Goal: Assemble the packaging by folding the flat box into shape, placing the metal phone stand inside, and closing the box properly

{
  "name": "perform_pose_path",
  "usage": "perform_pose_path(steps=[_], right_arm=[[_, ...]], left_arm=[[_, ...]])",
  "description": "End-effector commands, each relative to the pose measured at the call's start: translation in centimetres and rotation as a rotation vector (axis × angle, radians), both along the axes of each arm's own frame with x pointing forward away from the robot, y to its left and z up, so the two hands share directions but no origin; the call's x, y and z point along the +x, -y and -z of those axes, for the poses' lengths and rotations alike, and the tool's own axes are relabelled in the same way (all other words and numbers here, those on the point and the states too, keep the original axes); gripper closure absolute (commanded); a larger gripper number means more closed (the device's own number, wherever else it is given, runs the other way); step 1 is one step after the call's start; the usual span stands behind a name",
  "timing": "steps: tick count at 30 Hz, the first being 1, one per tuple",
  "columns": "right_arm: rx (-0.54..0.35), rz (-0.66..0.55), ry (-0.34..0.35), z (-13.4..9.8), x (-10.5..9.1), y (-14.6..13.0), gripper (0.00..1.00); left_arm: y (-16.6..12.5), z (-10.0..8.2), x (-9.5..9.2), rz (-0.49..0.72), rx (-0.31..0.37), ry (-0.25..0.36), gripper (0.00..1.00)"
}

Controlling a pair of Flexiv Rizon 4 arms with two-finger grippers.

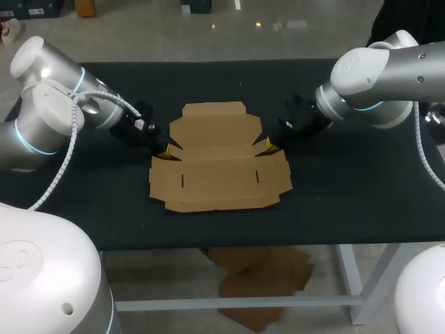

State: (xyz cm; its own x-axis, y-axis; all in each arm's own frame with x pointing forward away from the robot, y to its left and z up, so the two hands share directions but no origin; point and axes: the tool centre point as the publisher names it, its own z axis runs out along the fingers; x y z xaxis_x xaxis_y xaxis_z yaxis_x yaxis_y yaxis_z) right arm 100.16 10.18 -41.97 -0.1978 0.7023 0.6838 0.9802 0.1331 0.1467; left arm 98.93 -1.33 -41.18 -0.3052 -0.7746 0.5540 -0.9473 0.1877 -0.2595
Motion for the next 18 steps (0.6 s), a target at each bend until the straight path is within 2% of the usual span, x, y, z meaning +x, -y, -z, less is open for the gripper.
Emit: perform_pose_path(steps=[1, 18], right_arm=[[-0.017, 0.007, 0.001, -0.28, -0.12, -0.3, 1.0], [-0.094, 0.044, 0.001, -0.89, -0.45, -1.22, 1.0]], left_arm=[[0.45, -0.66, -0.75, -0.011, 0.026, 0.016, 1.0], [1.19, -1.63, -1.54, -0.014, 0.076, 0.061, 1.0]])
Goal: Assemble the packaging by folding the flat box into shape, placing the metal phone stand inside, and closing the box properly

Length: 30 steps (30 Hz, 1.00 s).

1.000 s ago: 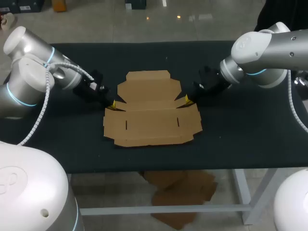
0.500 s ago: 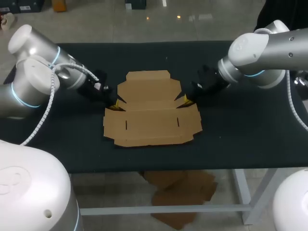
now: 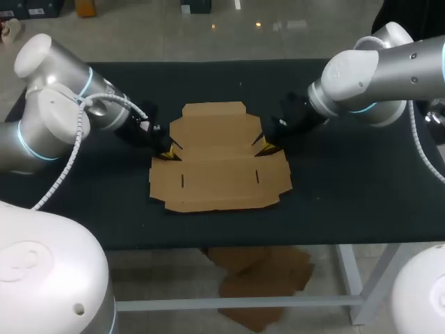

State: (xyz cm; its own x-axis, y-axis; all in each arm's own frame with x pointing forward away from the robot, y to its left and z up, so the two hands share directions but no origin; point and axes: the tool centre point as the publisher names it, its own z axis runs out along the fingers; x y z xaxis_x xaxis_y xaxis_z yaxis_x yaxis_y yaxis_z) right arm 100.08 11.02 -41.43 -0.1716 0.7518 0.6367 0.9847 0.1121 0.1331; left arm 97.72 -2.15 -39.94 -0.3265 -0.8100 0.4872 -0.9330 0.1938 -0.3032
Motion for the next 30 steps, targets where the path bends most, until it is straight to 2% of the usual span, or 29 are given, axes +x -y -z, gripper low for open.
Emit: perform_pose_path(steps=[1, 11, 30], right_arm=[[-0.032, 0.016, 0.007, -0.4, -0.4, -0.4, 1.0], [-0.088, 0.053, 0.02, -0.9, -1.1, -0.9, 1.0], [-0.128, 0.048, 0.02, -0.7, -1.1, -2.3, 1.0]], left_arm=[[0.5, -0.4, -0.3, -0.001, 0.017, 0.003, 1.0], [1.0, -0.4, -0.3, 0.018, 0.024, 0.005, 1.0], [2.3, -1.1, -0.5, 0.035, 0.05, 0.038, 1.0]])
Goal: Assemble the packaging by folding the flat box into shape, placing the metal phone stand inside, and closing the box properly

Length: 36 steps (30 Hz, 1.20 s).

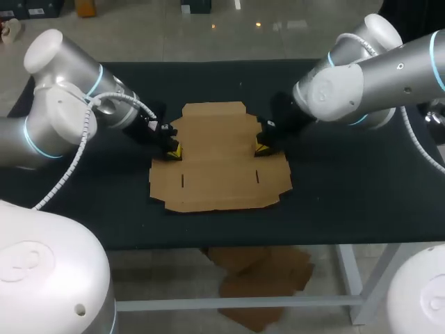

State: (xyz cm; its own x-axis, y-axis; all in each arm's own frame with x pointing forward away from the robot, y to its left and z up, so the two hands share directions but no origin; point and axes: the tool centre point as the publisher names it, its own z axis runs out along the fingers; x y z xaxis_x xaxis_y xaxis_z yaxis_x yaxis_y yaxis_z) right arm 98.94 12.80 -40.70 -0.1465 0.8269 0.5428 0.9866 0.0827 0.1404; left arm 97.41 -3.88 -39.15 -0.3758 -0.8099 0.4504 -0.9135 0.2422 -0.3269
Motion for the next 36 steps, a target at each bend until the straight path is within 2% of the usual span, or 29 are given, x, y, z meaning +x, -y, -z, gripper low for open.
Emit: perform_pose_path(steps=[1, 21, 36], right_arm=[[-0.014, 0.001, 0.001, 0.0, 0.1, -0.6, 1.0], [-0.053, -0.029, 0.006, -0.3, 0.4, -1.8, 1.0], [-0.103, -0.037, -0.013, 0.4, 1.0, -2.9, 1.0]], left_arm=[[0.6, -0.4, -0.2, -0.006, 0.02, 0.007, 1.0], [1.5, -0.1, 0.7, -0.022, 0.045, 0.017, 1.0], [2.6, 0.4, 1.1, -0.054, 0.086, 0.027, 1.0]])
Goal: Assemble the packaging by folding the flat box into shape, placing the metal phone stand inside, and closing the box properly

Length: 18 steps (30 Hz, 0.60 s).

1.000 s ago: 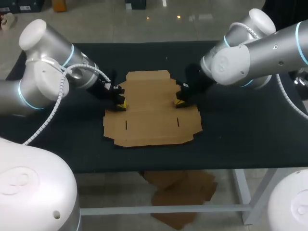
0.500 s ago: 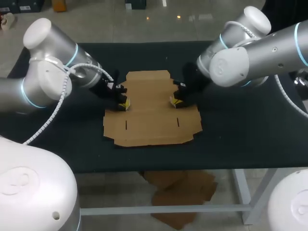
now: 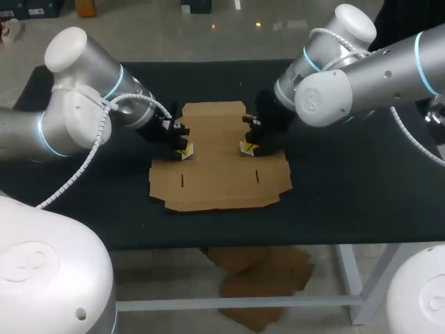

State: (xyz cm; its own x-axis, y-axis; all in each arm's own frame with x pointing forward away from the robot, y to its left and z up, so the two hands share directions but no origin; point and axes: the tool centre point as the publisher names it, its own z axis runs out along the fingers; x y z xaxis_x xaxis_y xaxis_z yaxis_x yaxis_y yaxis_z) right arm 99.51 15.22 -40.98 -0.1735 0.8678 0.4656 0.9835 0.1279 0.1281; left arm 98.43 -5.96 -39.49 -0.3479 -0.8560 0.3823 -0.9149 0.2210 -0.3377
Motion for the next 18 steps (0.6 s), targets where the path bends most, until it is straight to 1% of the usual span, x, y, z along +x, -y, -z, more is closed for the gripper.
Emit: perform_pose_path(steps=[1, 8, 18], right_arm=[[-0.015, -0.002, -0.011, 0.2, 0.4, -0.5, 1.0], [-0.035, -0.001, -0.021, 0.7, 0.5, -0.9, 1.0], [-0.063, 0.008, -0.048, 1.6, 0.2, -1.1, 1.0]], left_arm=[[0.5, 0.2, 0.1, -0.011, 0.022, -0.002, 1.0], [0.8, 0.6, 0.0, -0.025, 0.038, -0.003, 1.0], [1.1, 1.6, -0.2, -0.04, 0.056, -0.024, 1.0]])
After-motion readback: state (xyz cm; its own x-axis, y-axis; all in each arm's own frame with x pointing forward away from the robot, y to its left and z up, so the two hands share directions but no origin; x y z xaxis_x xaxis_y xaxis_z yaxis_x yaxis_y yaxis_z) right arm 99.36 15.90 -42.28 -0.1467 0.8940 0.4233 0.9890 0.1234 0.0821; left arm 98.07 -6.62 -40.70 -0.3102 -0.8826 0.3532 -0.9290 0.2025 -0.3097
